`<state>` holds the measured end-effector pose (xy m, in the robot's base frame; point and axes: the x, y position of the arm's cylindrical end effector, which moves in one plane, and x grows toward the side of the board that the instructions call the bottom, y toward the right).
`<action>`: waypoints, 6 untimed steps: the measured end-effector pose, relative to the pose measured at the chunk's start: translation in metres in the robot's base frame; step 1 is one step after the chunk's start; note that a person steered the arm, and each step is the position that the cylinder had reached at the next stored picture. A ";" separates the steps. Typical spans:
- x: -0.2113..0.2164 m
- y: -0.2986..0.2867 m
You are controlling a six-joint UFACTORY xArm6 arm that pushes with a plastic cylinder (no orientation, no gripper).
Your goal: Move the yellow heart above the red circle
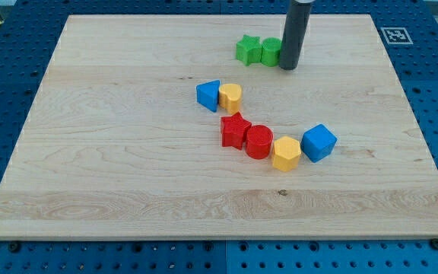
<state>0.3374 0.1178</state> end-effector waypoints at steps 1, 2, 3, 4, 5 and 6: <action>0.021 -0.012; 0.023 -0.057; 0.022 -0.114; 0.030 -0.154; 0.048 -0.140; 0.071 -0.091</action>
